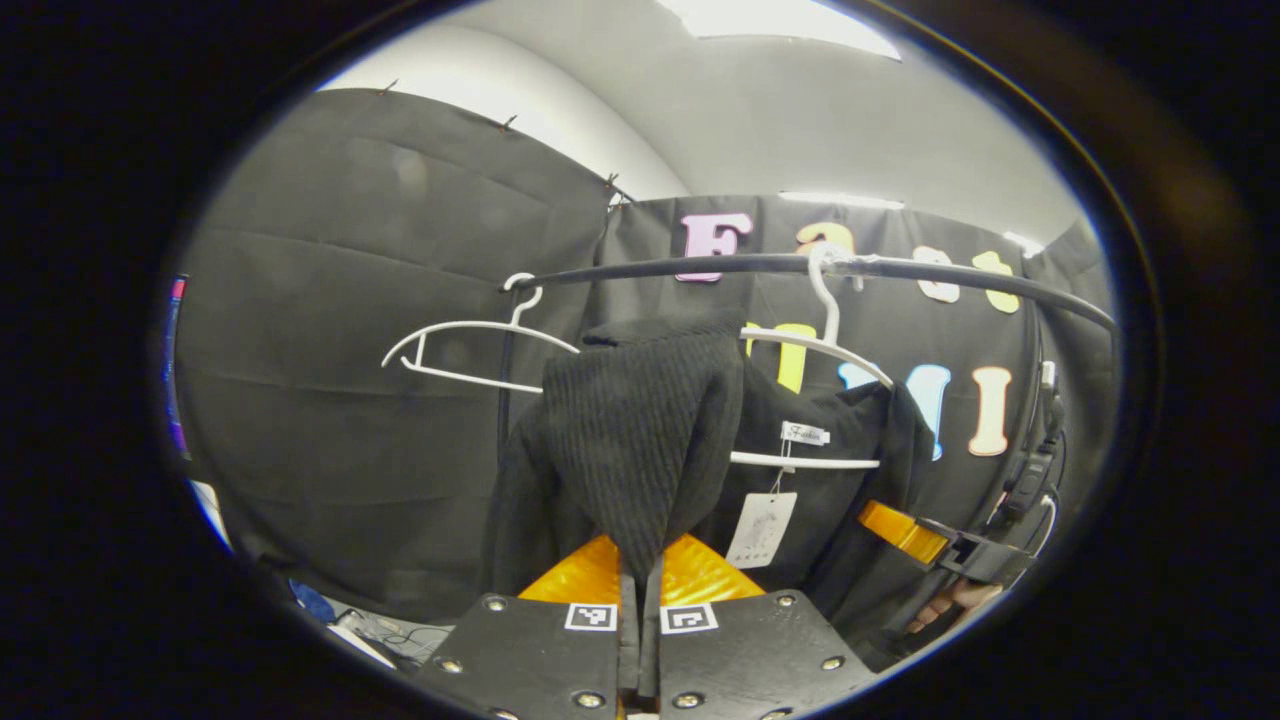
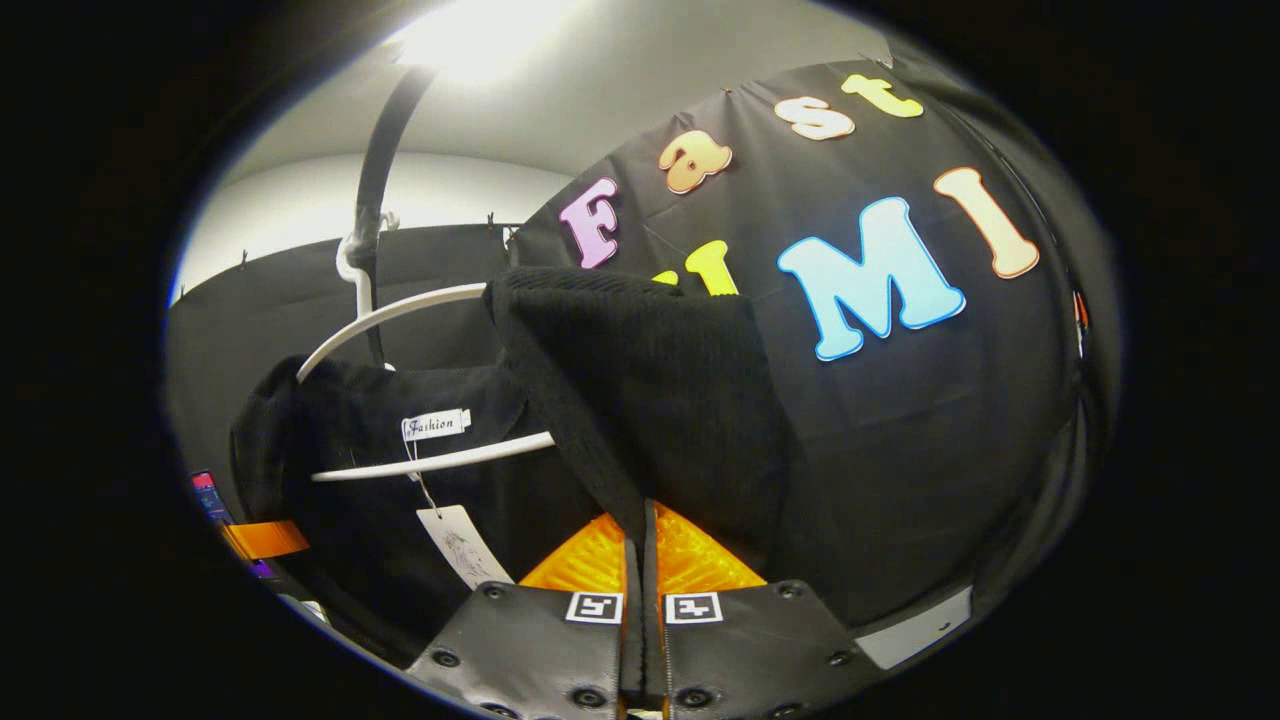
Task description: Grasp the clothes on the hanger with both hands and then place them into the laundry hamper below.
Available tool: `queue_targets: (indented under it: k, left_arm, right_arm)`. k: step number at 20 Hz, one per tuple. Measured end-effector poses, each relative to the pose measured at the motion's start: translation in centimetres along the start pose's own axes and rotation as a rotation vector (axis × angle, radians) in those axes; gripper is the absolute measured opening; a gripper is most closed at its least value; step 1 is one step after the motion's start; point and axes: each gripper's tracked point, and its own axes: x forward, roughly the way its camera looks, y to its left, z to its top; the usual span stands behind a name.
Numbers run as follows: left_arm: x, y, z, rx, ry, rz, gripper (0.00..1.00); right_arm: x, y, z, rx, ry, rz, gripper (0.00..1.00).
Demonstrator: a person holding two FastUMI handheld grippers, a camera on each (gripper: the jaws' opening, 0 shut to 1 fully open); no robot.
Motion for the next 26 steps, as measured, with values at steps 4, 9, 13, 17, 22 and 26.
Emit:
queue_targets:
  k: [4,9,13,17,22,26]
  left_arm:
    - [-0.7,0.7,1.4,-0.039,-0.037,-0.036,0.0]
    - [-2.2,2.9,5.3,-0.076,-0.14,-0.036,0.01]
    - [-2.2,4.5,7.6,-0.078,-0.197,-0.021,0.01]
    - [-1.2,6.0,9.7,-0.042,-0.245,-0.002,0.01]
    - [-0.5,7.4,11.3,-0.043,-0.273,0.026,0.0]
    - [1.4,9.4,12.5,-0.026,-0.28,0.05,0.0]
  right_arm:
    - [-0.6,-1.7,1.9,0.007,-0.042,-0.041,0.02]
    - [-0.7,-3.8,4.4,-0.005,-0.11,-0.114,0.0]
    - [-0.4,-5.6,6.3,-0.008,-0.169,-0.174,0.0]
    - [0.2,-8.2,8.4,-0.006,-0.221,-0.251,0.02]
    - [1.1,-10.9,9.5,0.012,-0.255,-0.324,0.01]
    - [1.4,-11.3,9.4,-0.016,-0.253,-0.336,0.05]
